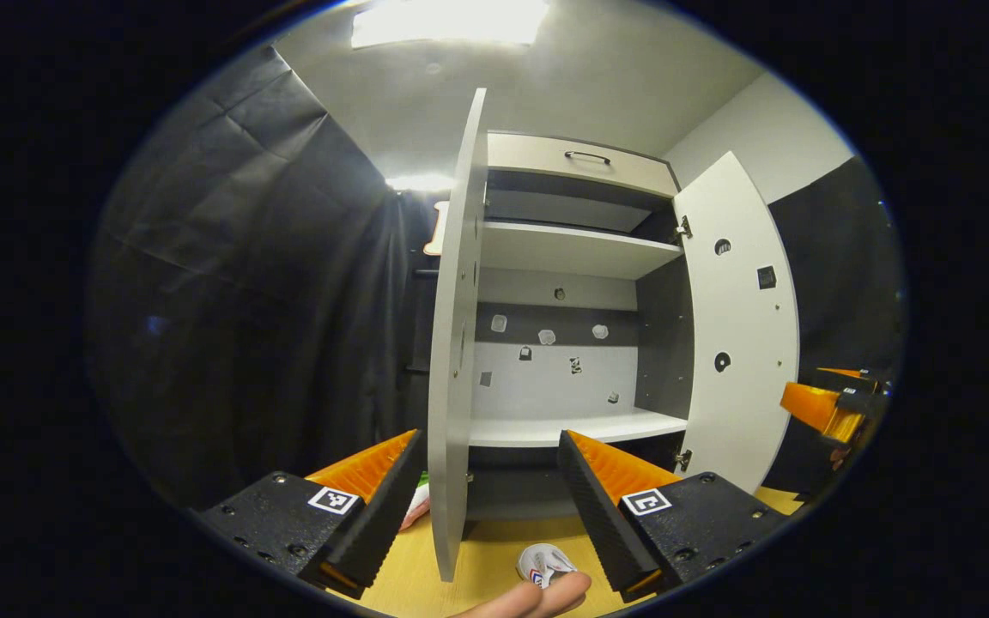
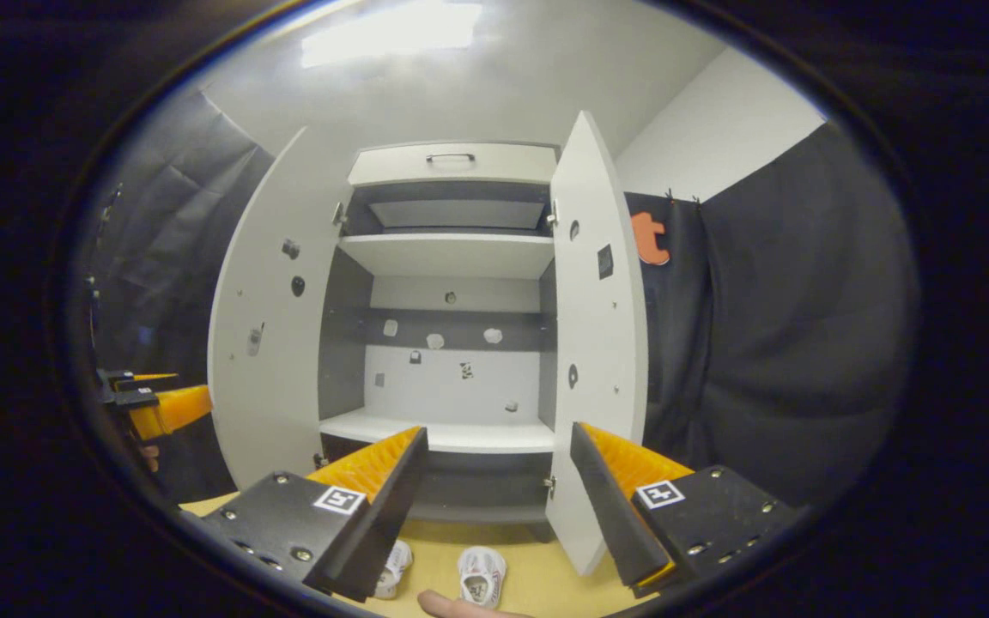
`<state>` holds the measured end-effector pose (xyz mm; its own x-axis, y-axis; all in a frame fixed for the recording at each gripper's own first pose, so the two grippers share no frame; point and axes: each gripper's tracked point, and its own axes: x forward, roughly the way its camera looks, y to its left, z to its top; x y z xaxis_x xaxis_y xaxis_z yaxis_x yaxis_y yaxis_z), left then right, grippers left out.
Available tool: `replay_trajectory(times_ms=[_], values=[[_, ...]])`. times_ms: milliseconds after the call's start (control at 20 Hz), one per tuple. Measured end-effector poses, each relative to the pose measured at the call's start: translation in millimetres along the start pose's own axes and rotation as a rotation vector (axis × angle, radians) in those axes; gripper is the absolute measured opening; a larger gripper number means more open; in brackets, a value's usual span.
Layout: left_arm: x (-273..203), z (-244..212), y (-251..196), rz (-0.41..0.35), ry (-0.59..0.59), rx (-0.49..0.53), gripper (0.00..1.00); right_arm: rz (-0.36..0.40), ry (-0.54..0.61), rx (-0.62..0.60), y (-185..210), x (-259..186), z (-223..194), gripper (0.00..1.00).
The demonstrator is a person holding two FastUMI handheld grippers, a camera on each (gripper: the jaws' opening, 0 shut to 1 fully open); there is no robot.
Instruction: Grab one shoe with the right hand and put it into the shoe cabinet, grab the other shoe with the left hand and put it into the shoe cabinet; then close the right door with the right hand and the left door with the left hand.
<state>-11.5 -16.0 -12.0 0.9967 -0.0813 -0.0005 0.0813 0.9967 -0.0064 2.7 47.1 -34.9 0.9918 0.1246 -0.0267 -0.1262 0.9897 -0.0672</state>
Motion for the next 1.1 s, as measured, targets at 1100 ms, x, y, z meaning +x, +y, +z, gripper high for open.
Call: replay_trajectory(times_ms=[1100], values=[[-1.9,-32.6,-2.4,-0.038,0.043,-0.093,0.96,0.112,0.624,-0.014,61.6,33.0,-348.3,0.95]])
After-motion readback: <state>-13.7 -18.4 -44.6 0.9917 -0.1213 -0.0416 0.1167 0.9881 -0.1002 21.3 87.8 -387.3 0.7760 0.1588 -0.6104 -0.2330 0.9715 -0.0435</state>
